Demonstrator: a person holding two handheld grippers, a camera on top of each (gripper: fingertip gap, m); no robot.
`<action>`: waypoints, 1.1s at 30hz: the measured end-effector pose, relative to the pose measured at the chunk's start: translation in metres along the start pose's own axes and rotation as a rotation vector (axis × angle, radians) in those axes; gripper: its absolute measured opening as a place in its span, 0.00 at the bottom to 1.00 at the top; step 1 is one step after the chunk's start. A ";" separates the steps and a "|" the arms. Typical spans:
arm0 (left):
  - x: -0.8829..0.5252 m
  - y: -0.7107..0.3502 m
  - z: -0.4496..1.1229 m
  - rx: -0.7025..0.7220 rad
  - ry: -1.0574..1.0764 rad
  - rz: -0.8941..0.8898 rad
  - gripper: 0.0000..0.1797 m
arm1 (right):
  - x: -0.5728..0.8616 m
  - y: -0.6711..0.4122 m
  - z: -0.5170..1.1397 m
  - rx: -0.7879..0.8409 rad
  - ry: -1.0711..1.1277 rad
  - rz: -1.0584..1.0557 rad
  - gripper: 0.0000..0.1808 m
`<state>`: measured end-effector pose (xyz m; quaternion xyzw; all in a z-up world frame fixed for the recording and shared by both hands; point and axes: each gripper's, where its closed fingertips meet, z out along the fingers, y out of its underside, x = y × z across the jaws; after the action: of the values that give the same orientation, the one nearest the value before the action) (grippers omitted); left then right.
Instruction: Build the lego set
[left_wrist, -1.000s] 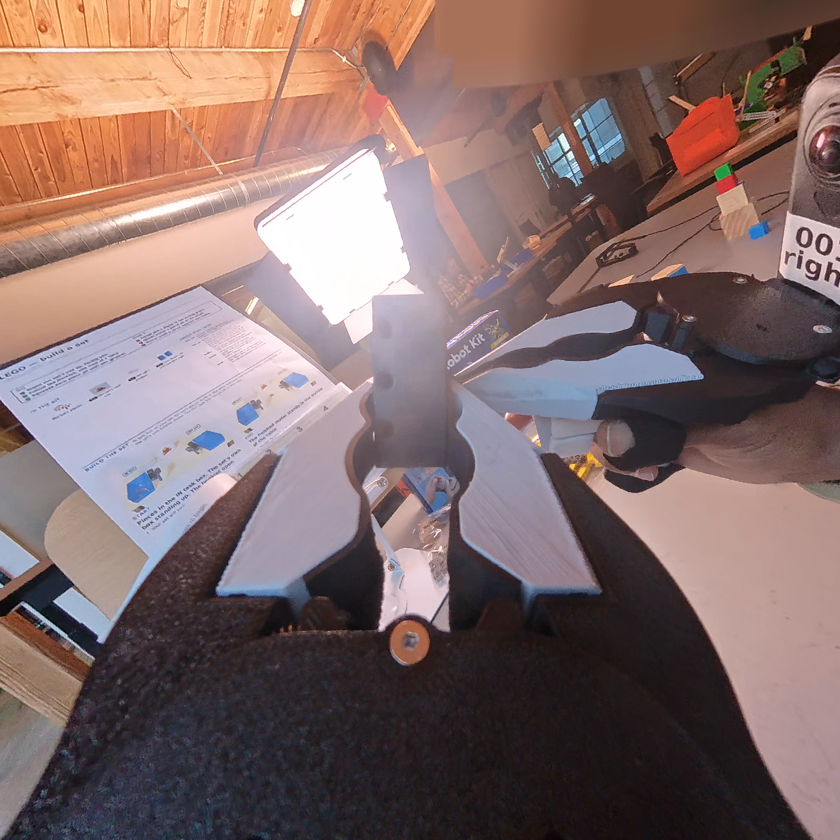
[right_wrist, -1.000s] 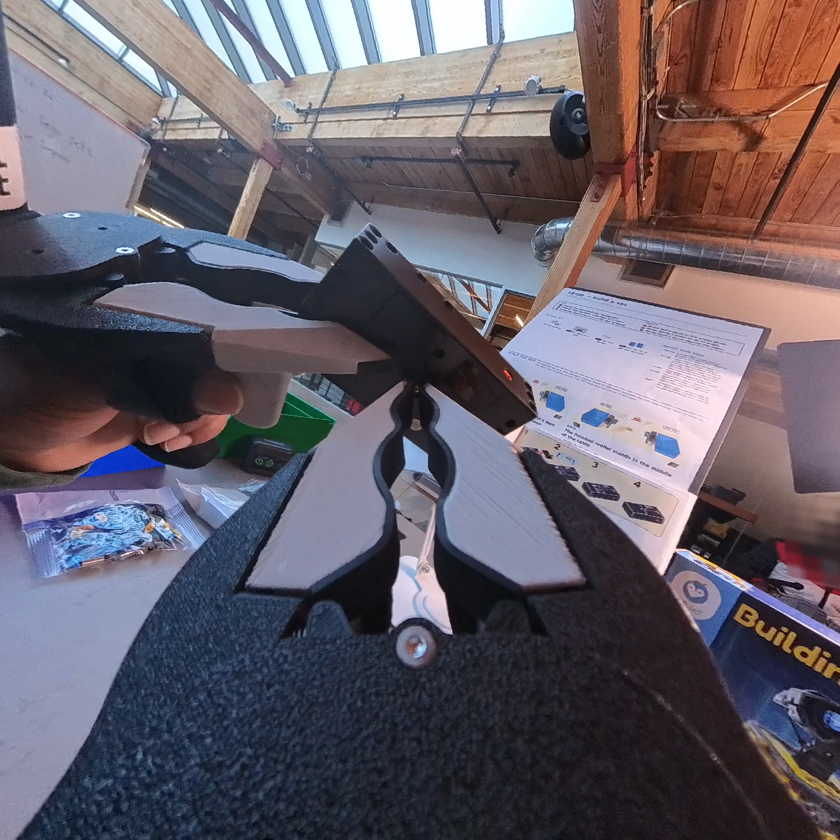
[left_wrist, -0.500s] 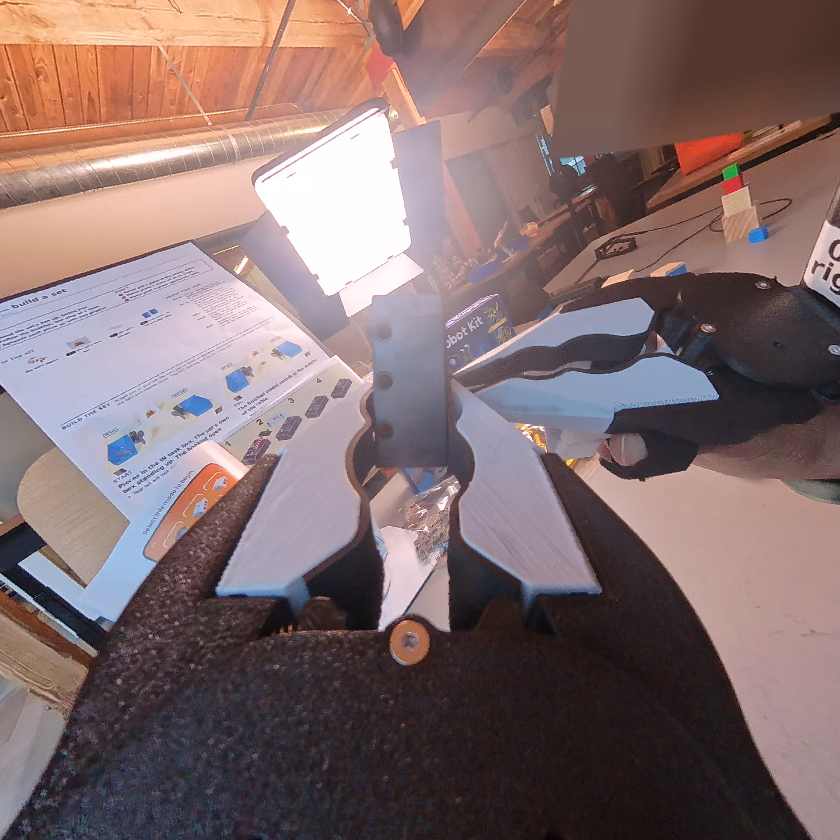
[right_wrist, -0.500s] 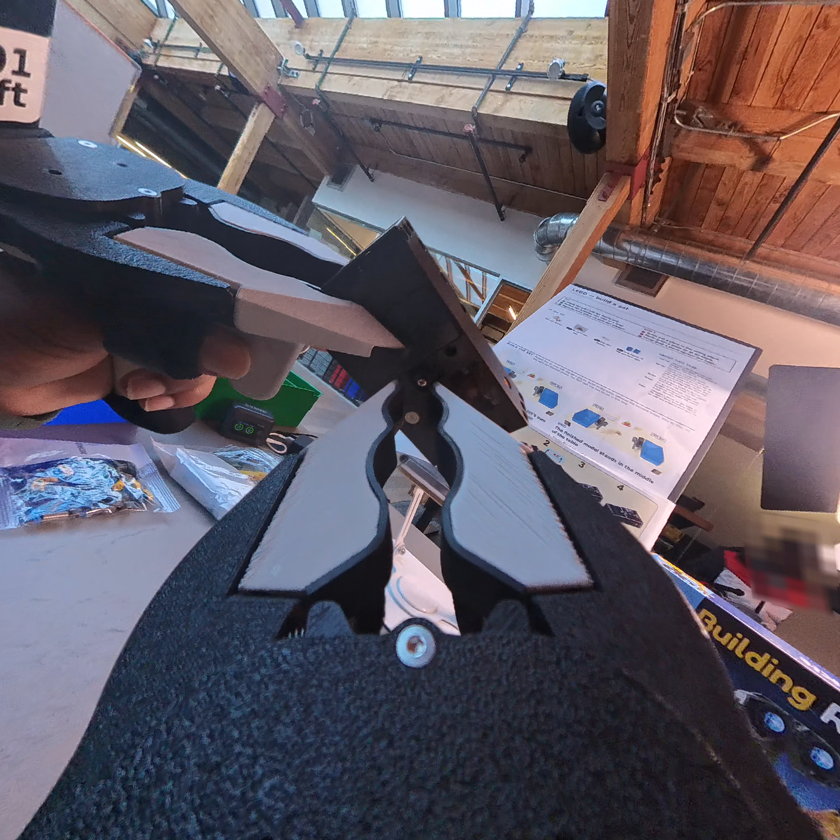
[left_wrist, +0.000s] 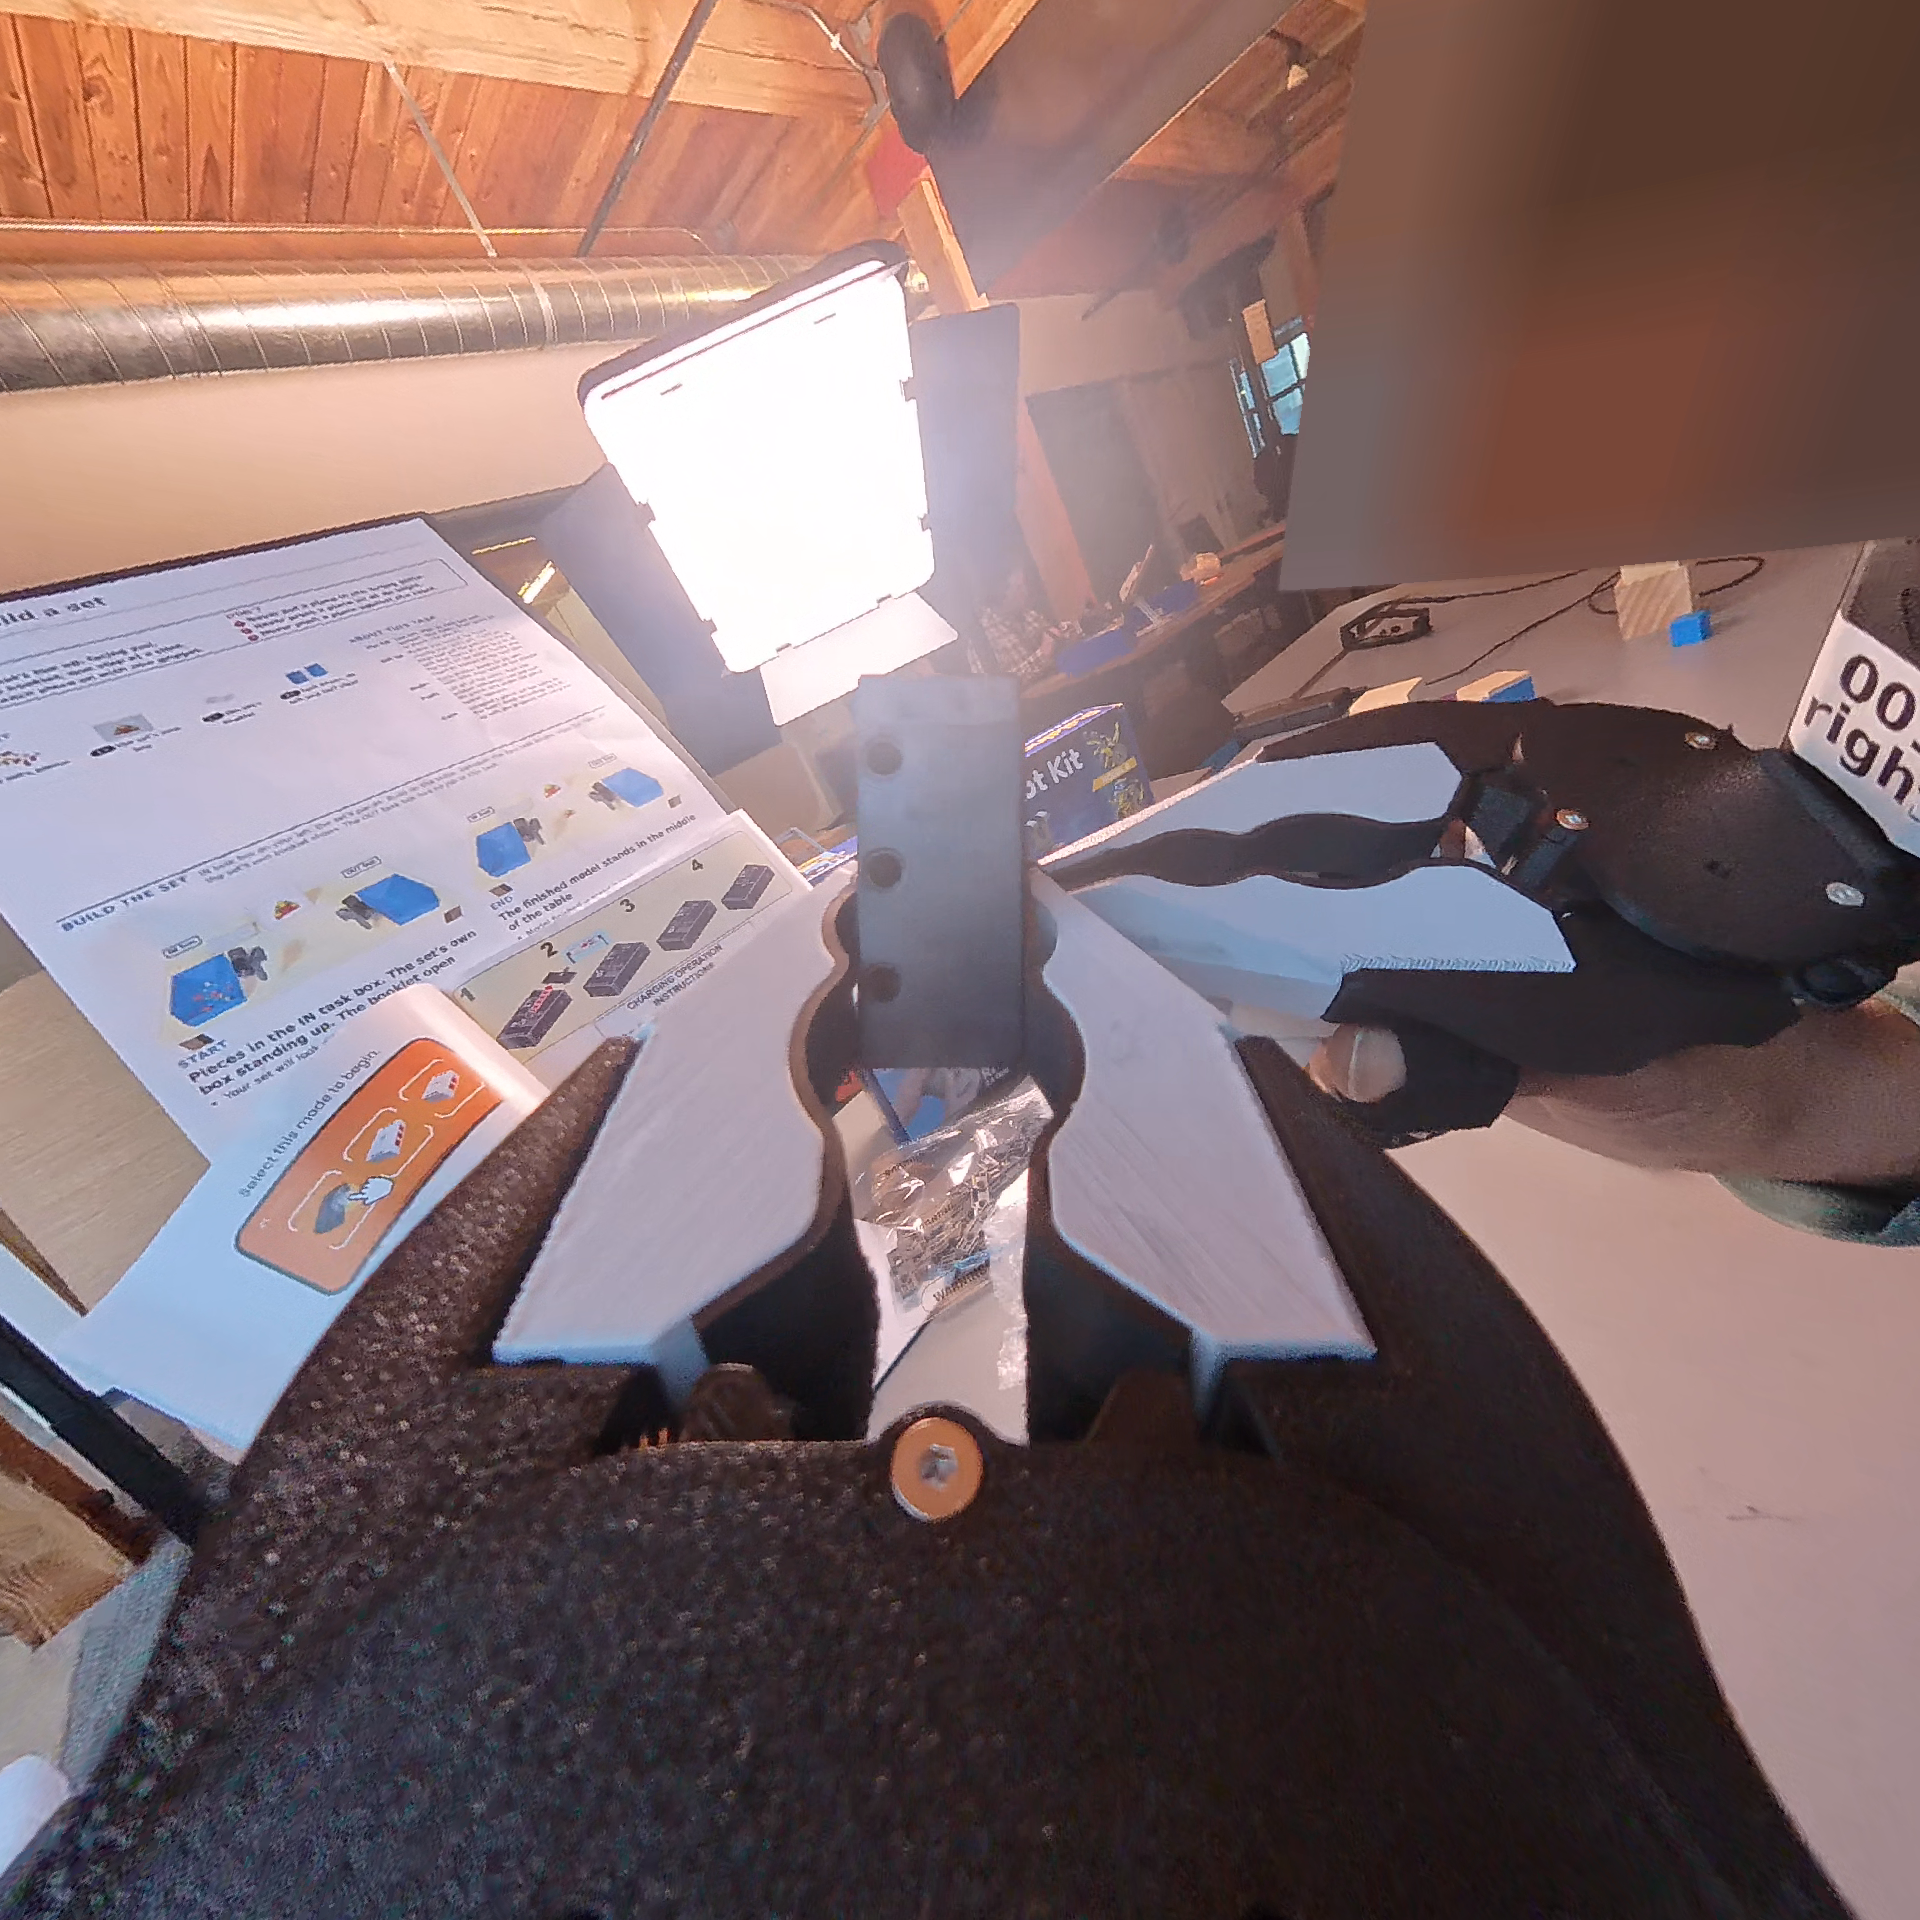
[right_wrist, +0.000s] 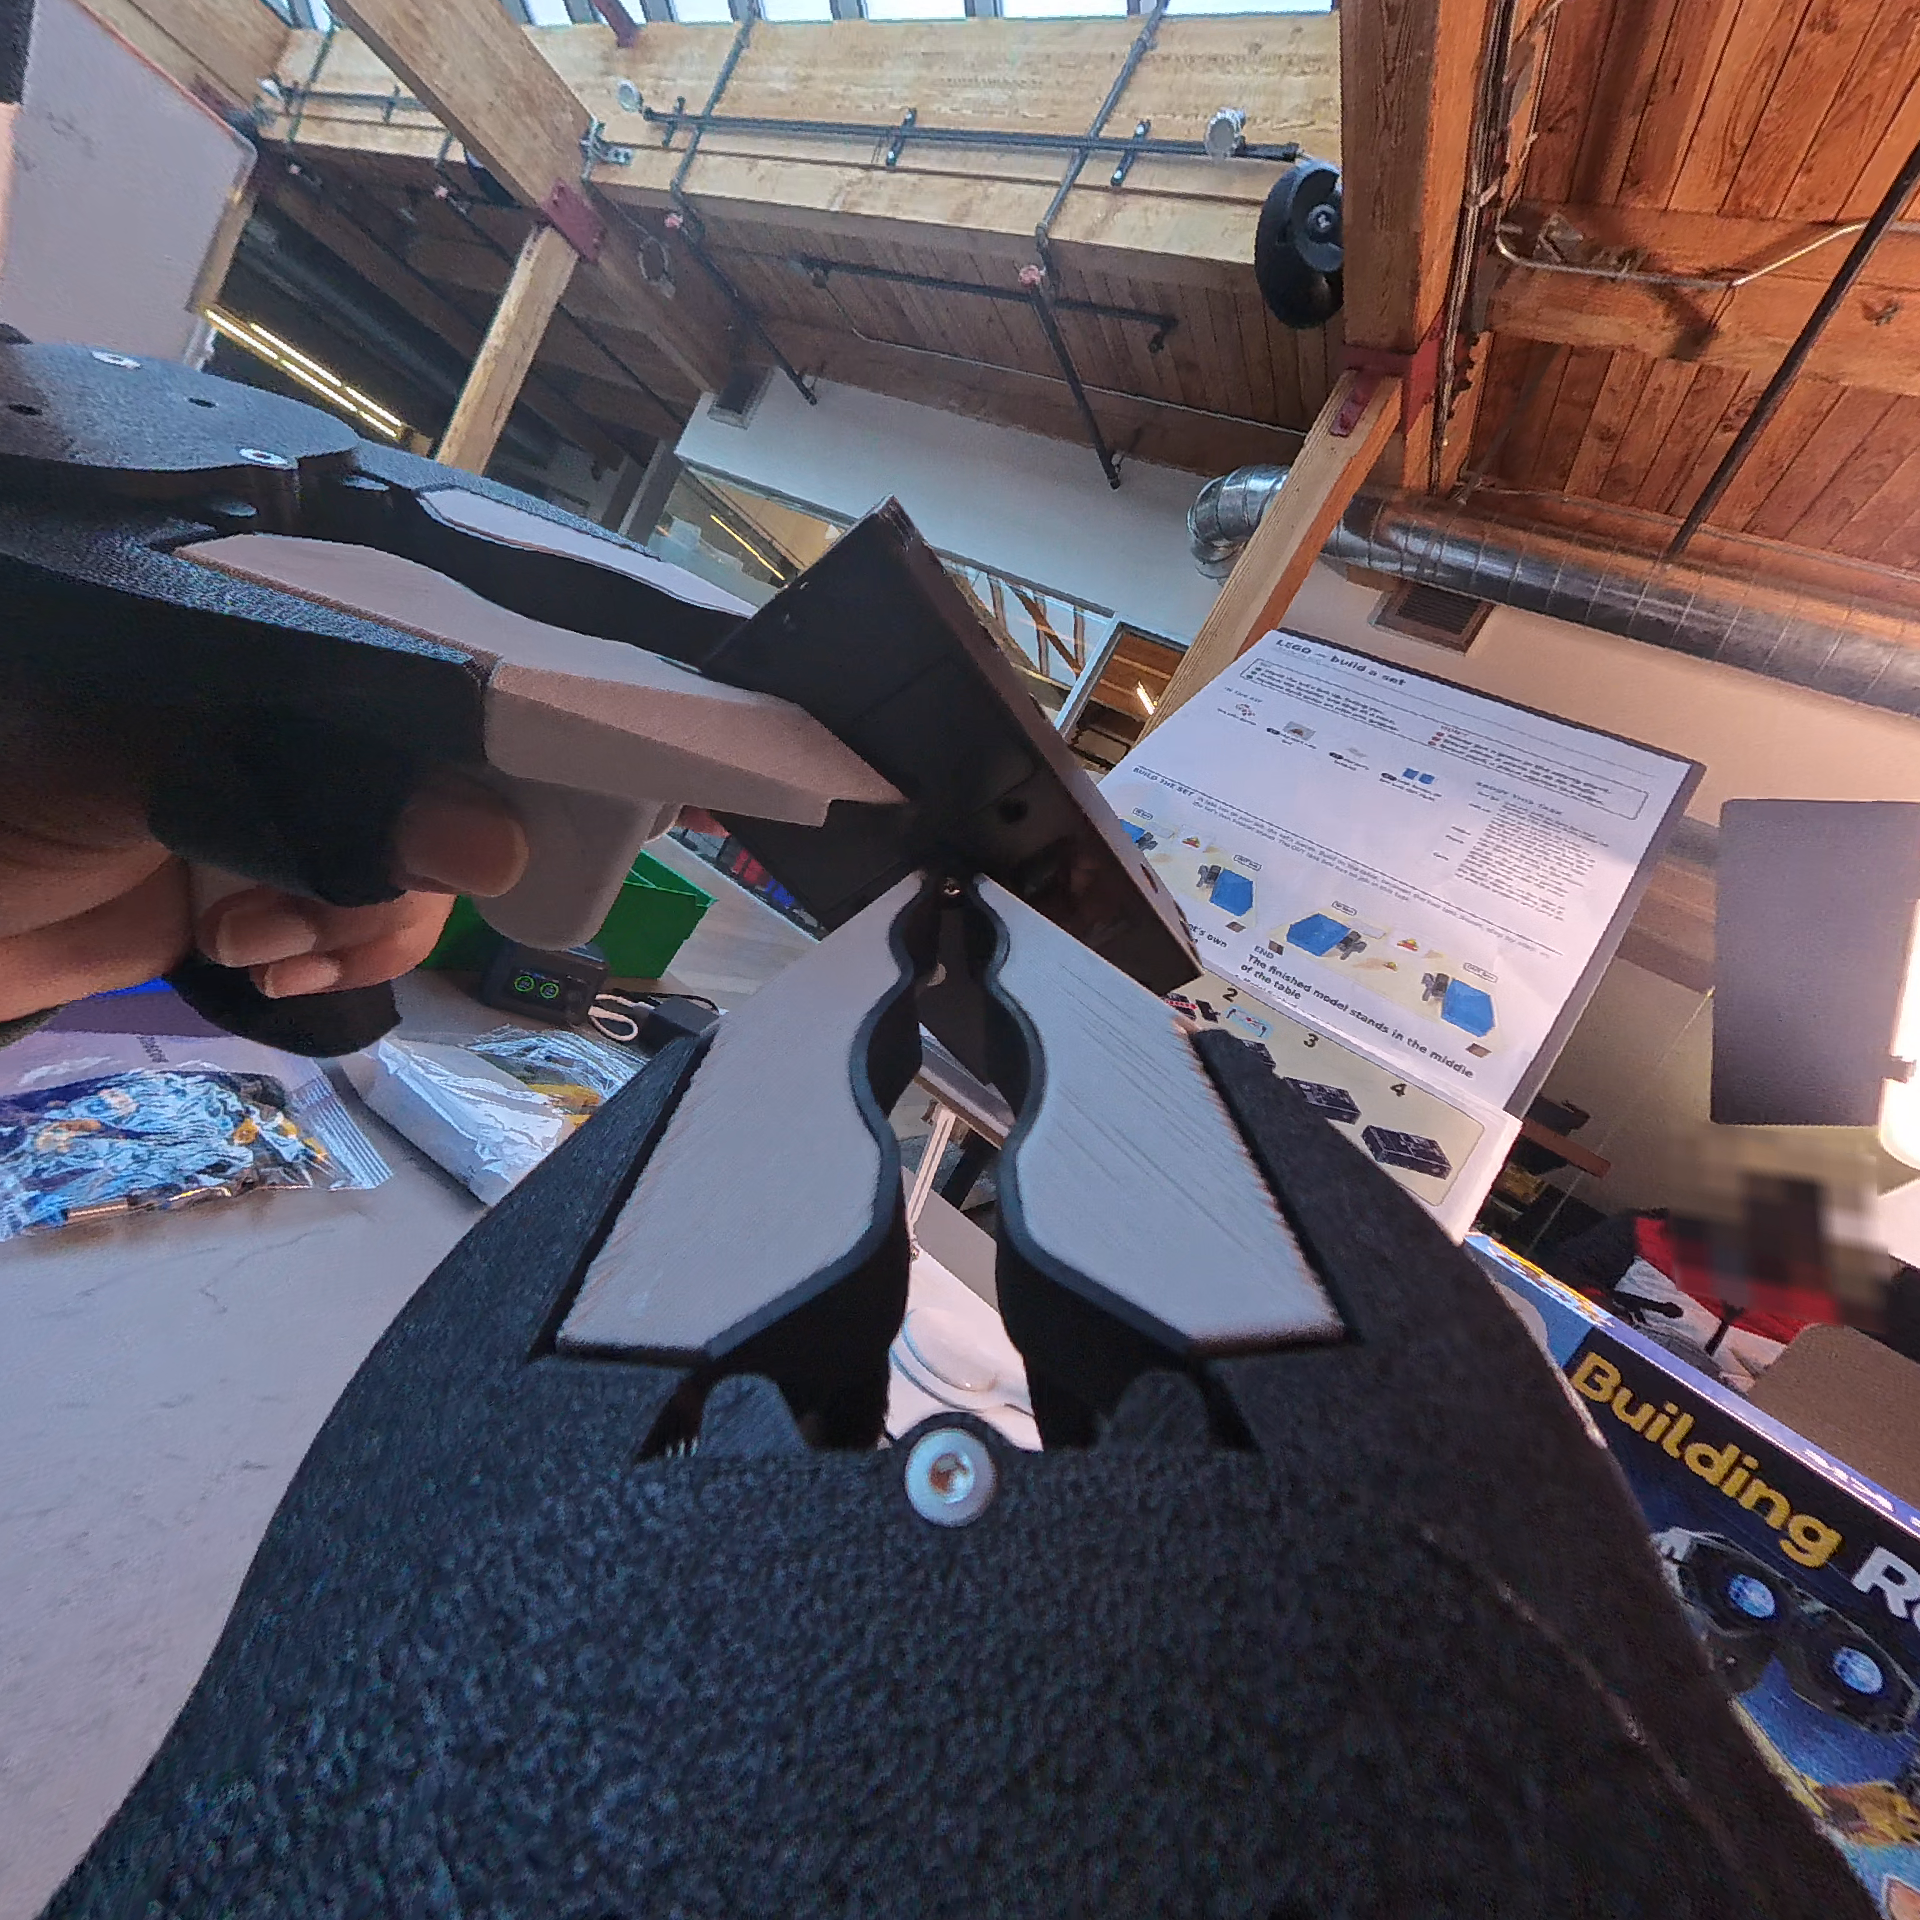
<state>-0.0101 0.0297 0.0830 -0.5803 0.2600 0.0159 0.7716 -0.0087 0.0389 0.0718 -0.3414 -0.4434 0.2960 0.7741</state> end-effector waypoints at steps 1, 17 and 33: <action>0.000 -0.001 0.000 0.003 -0.001 -0.012 0.14 | 0.000 0.000 0.000 0.002 0.003 0.004 0.00; 0.002 -0.001 -0.001 0.002 -0.008 -0.026 0.14 | 0.000 -0.001 -0.004 0.007 -0.023 -0.047 0.00; -0.004 0.012 0.000 -0.041 -0.001 -0.048 0.14 | -0.003 0.008 -0.006 0.021 -0.040 -0.117 0.03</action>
<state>-0.0176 0.0344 0.0735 -0.6022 0.2455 0.0031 0.7597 -0.0056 0.0401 0.0618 -0.3005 -0.4748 0.2616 0.7848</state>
